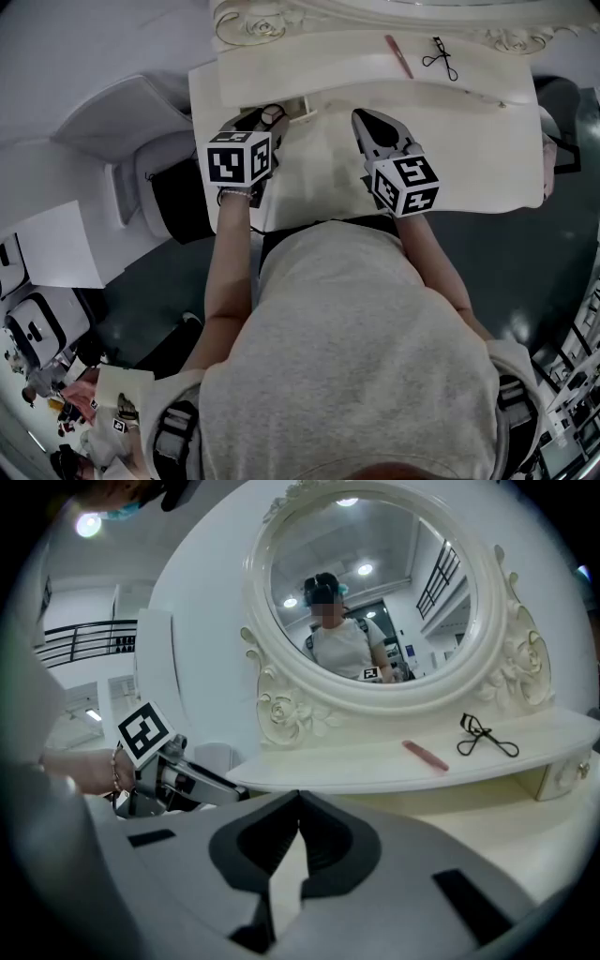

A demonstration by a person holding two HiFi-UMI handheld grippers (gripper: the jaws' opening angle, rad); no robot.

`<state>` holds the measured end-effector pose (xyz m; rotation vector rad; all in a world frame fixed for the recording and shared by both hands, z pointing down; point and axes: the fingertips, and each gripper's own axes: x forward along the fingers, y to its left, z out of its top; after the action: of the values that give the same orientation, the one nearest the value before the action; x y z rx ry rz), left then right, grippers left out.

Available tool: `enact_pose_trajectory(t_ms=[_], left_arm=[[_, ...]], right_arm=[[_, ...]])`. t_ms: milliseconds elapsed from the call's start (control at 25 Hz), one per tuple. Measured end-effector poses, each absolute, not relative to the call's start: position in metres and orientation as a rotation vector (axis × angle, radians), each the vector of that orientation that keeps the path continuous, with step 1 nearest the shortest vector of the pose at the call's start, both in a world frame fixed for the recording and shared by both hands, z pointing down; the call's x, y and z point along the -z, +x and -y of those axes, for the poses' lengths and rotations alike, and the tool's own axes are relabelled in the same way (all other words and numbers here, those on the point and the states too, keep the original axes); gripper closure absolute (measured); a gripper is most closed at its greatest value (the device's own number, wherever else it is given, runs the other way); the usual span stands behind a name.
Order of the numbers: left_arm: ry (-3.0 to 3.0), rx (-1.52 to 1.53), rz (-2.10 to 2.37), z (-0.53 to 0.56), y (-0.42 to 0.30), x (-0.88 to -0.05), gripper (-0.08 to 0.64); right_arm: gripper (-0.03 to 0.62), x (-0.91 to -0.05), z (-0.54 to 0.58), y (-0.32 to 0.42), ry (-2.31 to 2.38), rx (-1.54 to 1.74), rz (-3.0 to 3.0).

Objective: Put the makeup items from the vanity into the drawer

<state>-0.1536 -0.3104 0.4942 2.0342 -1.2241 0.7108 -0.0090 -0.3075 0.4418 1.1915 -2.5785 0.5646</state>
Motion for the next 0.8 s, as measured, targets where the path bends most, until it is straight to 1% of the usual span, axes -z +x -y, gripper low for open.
enact_pose_trajectory(t_ms=[280,520,800], left_arm=[[1.942,-0.658,1.223,0.315,-0.161,-0.498,0.341],[1.900,-0.741,1.330,0.318,-0.166,-0.505,0.342],[1.841,-0.753,1.462,0.324,-0.171,-0.512,0.342]], right_arm=[[0.584,-0.443,0.307,-0.009,1.187,-0.566,2.575],[0.584,-0.444,0.308,-0.008,1.188,-0.571,2.573],[0.584,-0.444,0.308,-0.013,1.170,-0.570,2.582]])
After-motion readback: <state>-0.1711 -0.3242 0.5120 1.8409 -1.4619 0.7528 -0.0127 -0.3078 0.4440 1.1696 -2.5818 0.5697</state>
